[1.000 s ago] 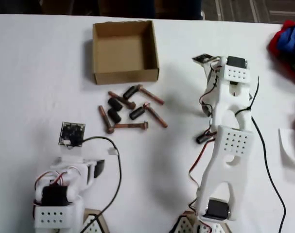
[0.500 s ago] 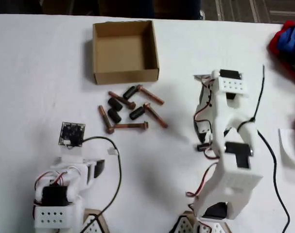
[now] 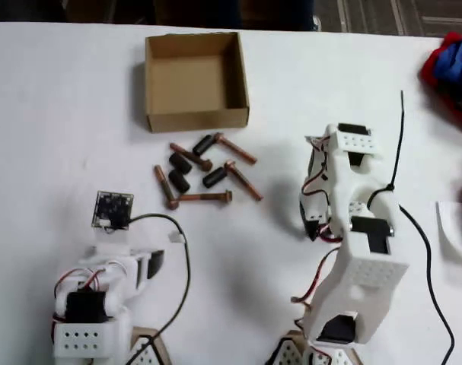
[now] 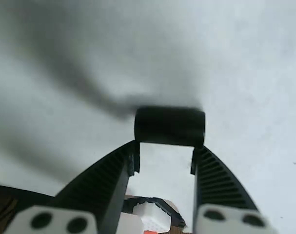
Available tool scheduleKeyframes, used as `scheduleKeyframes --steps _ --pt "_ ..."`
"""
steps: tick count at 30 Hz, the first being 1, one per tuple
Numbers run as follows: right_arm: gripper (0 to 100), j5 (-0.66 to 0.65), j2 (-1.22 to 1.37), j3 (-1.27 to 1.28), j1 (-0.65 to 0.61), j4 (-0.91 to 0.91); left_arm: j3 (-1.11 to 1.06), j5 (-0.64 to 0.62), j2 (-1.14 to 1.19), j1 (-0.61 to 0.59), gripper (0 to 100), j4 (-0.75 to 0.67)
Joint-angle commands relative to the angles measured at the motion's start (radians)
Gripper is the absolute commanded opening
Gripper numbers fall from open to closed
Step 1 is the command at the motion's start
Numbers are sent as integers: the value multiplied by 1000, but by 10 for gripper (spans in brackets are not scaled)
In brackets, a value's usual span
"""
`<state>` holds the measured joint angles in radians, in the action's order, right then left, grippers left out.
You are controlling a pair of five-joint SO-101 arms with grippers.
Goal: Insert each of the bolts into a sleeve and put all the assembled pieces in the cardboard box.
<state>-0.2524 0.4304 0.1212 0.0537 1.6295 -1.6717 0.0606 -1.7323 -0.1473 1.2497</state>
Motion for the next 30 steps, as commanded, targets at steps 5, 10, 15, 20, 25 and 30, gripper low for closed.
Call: scheduleKeyframes --steps 5,10,15,20,25,30 --pt "176 0 102 -98 -8 -87 -15 -9 5 12 306 -8" --pt "176 0 151 -256 -8 -77 -15 -9 5 12 306 -8" --pt "175 -2 186 -371 -48 -30 -15 -9 5 12 306 -8" --pt "174 -2 222 -440 -116 -22 -15 -9 5 12 306 -8" --pt "174 -2 239 -485 -162 -22 -15 -9 5 12 306 -8" --pt "173 -32 237 -529 -163 -22 -15 -9 5 12 306 -8"
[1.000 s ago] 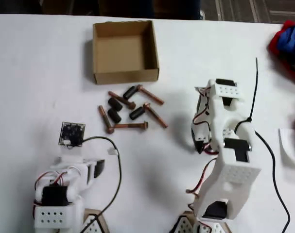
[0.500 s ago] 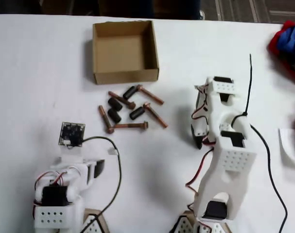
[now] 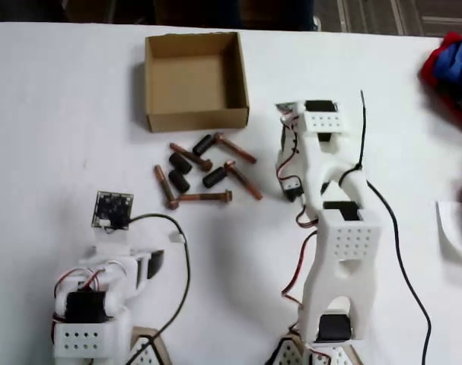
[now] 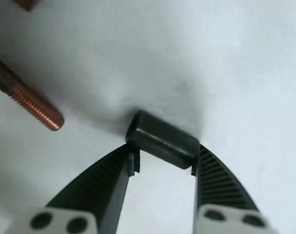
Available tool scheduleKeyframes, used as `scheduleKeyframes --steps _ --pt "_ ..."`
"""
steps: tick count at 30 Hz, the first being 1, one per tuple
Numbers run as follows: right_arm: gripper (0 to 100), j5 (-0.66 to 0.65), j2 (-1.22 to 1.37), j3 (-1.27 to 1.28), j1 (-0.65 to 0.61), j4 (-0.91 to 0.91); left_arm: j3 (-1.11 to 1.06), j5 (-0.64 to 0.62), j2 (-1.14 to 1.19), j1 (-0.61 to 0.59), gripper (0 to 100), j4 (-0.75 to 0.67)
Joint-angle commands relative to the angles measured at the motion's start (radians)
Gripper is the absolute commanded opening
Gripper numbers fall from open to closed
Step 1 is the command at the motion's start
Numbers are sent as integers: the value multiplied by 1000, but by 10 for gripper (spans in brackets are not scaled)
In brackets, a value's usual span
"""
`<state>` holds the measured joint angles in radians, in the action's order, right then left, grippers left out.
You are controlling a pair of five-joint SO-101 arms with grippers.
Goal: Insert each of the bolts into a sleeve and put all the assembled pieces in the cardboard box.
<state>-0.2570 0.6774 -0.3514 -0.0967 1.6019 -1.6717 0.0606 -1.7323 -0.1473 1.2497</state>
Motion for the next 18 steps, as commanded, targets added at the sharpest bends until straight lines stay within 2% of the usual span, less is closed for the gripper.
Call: scheduleKeyframes --steps 1,10,18 --pt "173 -40 -12 -64 -10 7 -15 -9 5 12 306 -8" --pt "173 -112 -16 -158 -8 116 -15 -9 5 12 306 -8" --pt "173 -55 -7 -252 2 50 -15 -9 5 12 306 -8"
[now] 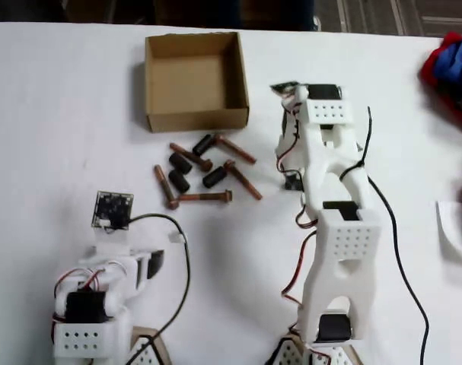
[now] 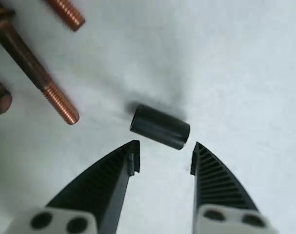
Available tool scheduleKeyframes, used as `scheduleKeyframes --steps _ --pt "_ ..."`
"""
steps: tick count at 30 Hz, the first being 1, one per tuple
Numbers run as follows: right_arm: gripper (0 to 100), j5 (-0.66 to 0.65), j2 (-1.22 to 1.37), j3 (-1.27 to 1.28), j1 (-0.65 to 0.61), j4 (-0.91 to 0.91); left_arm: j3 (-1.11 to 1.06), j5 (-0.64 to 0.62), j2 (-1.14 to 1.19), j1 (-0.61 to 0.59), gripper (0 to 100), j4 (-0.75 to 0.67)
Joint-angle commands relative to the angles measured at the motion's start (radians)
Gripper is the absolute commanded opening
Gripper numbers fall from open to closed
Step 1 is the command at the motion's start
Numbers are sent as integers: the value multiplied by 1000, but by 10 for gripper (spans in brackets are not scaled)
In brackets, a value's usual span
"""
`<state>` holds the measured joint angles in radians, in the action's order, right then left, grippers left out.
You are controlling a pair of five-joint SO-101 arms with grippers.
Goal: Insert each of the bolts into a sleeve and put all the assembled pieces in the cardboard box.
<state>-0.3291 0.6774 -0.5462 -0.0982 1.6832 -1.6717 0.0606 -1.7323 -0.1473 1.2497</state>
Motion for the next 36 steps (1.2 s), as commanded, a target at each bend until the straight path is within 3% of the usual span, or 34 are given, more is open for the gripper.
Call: scheduleKeyframes --steps 1,3,7,10,22,36 --pt "173 5 -7 -64 1 -45 -15 -9 5 12 306 -8" --pt "173 -135 -7 -71 -10 -71 -15 -9 5 12 306 -8" --pt "173 -635 -15 -69 -19 8 -15 -9 5 12 306 -8" --pt "173 -802 -18 -71 -16 45 -15 -9 5 12 306 -8" --pt "175 -945 8 -15 -18 48 -15 -9 5 12 306 -8" --pt "173 -951 228 -84 -16 42 -15 -9 5 12 306 -8"
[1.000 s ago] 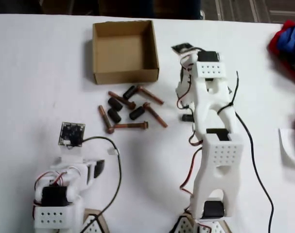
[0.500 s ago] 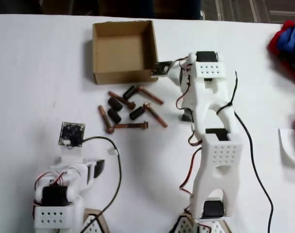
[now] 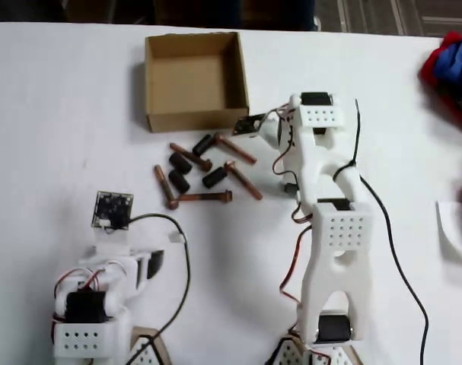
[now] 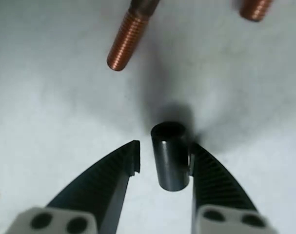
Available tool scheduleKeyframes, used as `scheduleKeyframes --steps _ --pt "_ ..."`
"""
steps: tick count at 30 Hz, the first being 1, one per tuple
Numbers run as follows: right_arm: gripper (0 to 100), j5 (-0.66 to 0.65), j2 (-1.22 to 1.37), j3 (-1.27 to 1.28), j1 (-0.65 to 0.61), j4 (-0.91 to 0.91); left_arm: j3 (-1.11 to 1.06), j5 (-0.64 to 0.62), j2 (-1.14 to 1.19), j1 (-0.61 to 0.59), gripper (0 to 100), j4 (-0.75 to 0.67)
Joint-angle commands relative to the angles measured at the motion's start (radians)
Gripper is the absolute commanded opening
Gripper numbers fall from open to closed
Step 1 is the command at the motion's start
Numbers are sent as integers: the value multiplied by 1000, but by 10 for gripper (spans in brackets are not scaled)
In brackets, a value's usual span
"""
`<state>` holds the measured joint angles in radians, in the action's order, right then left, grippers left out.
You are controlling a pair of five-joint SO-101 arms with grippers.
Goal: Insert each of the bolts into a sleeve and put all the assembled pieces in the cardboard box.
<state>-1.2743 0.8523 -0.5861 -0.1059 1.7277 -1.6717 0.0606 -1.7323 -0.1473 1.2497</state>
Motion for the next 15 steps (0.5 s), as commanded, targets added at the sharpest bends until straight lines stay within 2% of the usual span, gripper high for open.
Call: scheduleKeyframes --steps 1,6,8,10,12,15 --pt "173 -6 79 -69 -5 -2 -15 -9 5 12 306 -8" --pt "172 0 162 -186 -1 31 -15 -9 5 12 306 -8" --pt "126 32 168 -201 1 35 -15 -9 5 12 306 -8" --pt "10 109 170 -215 4 33 -15 -9 5 12 306 -8" --pt "38 230 165 -233 7 33 -15 -9 5 12 306 -8" --pt "23 474 162 -273 7 35 -15 -9 5 12 306 -8"
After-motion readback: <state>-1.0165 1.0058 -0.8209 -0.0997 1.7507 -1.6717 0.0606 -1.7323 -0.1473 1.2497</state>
